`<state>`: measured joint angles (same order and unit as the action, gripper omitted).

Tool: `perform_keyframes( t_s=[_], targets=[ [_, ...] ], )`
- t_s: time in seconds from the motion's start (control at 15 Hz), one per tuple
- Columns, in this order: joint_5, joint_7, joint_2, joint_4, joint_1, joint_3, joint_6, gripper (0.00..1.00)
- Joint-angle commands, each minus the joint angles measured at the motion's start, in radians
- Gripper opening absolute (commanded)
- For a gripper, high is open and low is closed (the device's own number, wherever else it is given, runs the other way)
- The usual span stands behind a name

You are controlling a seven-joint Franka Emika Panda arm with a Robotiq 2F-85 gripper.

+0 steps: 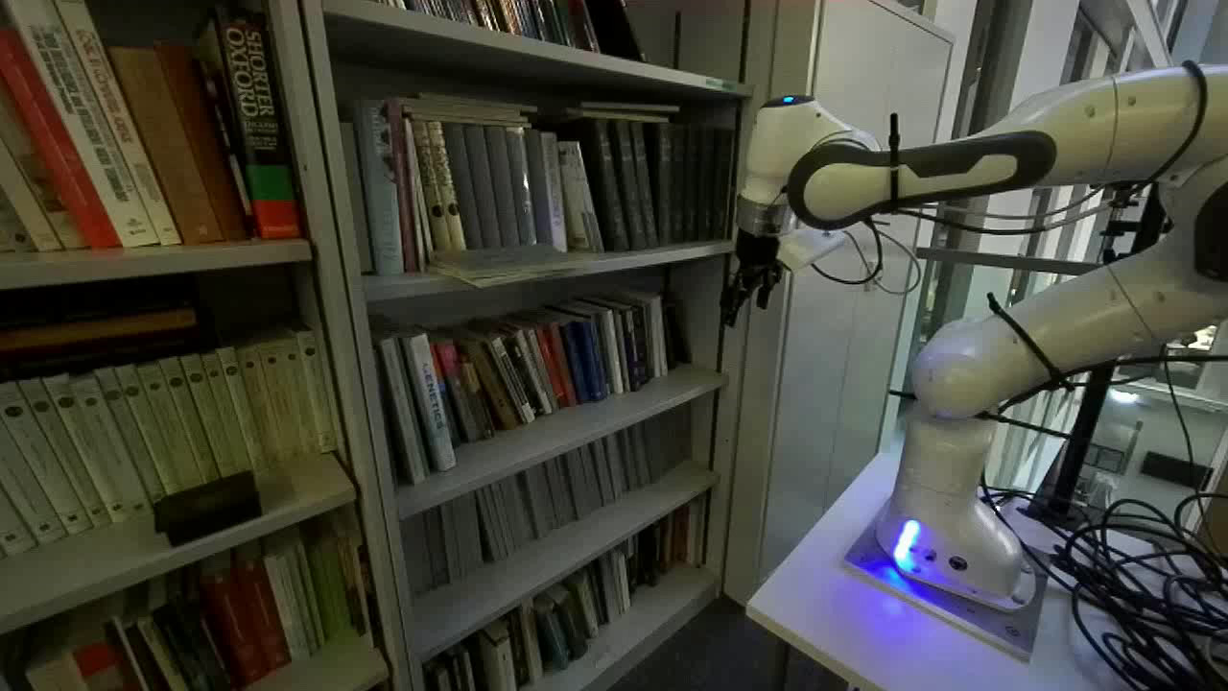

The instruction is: Remove a book from the top of the upright books and put it on top of the books stacked on the book shelf

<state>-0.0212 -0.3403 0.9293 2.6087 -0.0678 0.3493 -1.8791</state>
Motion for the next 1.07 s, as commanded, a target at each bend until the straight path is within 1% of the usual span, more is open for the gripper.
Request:
perform_keyframes(
  t_s=[0.0,0.6,0.73,0.8,0.87,1.0],
  targets=[
    [0.011,-0.009,-0.005,-0.002,-0.014,-0.010,0.002,1.00],
    [0.011,-0.009,-0.005,-0.002,-0.014,-0.010,0.002,1.00],
    [-0.011,0.000,0.003,0.005,-0.017,-0.040,-0.041,1.00],
    [0.053,0.009,0.013,0.006,0.001,-0.009,-0.076,1.00],
    [0.121,0.027,0.000,-0.010,0.014,0.019,-0.068,1.00],
    [0.198,0.045,-0.025,-0.025,0.009,0.034,-0.104,1.00]
  ],
)
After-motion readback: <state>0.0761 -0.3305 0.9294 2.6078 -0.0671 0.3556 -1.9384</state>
